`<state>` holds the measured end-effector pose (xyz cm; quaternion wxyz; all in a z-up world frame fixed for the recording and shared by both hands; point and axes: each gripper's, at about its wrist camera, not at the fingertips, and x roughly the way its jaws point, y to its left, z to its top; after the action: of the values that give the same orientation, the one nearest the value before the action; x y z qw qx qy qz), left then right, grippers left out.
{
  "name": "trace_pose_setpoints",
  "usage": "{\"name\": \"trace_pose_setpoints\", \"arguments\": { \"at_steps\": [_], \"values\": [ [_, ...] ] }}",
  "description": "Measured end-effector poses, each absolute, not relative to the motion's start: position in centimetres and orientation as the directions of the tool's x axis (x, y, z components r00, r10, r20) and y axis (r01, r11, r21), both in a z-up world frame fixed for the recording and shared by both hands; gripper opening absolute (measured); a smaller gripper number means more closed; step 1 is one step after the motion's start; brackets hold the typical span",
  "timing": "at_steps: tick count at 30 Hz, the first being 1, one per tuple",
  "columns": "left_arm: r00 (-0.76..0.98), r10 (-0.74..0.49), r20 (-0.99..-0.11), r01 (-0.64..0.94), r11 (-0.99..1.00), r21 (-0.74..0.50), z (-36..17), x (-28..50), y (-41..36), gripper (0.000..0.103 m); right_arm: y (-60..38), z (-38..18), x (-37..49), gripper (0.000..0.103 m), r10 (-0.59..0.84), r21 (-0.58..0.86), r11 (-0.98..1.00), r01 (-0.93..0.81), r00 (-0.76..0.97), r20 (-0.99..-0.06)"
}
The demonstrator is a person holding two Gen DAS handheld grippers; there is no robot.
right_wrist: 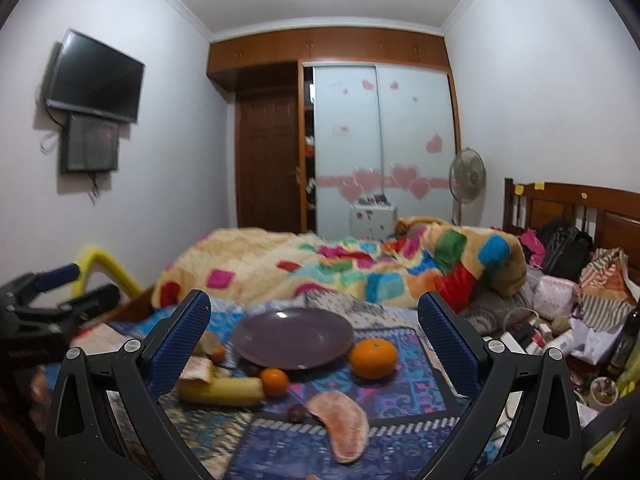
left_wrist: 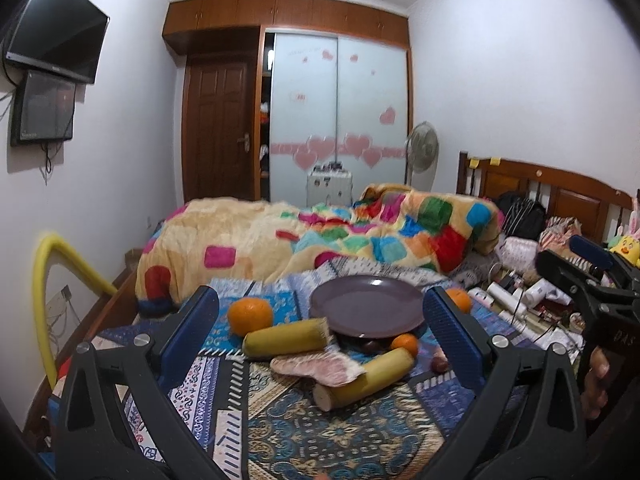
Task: Organize fruits
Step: 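Lower the left tool onto a large orange while the right tool grasps another orange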
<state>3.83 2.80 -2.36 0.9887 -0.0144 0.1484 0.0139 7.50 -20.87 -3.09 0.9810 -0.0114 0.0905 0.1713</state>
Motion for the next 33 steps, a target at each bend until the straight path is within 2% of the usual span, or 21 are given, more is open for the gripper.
{"name": "trace_pose_setpoints", "arguments": {
  "at_steps": [5, 10, 17, 27, 33],
  "values": [
    [0.922, 0.05, -0.384, -0.066, 0.997, -0.029, -4.1, 7.2, 4.9, 0.103, -21.7, -5.0, 10.9, 0.103, 0.292, -0.014, 0.951, -0.308, 0.914, -0.281],
    [0.892, 0.1, -0.441, -0.104, 0.994, 0.016, -5.5, 10.5, 6.8, 0.103, -22.7, -6.6, 14.2, 0.103, 0.26, -0.027, 0.956, -0.291, 0.888, -0.379],
    [0.843, 0.121, -0.524, -0.103, 0.993, 0.064, -6.7, 14.9, 8.8, 0.103, -23.5, -7.6, 17.8, 0.103, 0.237, -0.053, 0.954, -0.294, 0.853, -0.466],
    [0.743, 0.135, -0.655, -0.121, 0.99, 0.067, -10.1, 21.4, 11.9, 0.09, -23.2, -9.6, 21.8, 0.103, 0.216, -0.081, 0.944, -0.32, 0.786, -0.579],
    [0.69, 0.087, -0.719, -0.113, 0.994, 0.012, -12.3, 24.1, 13.4, 0.088, -22.8, -11.2, 23.3, 0.103, 0.214, -0.09, 0.932, -0.351, 0.735, -0.643]
  ]
}}
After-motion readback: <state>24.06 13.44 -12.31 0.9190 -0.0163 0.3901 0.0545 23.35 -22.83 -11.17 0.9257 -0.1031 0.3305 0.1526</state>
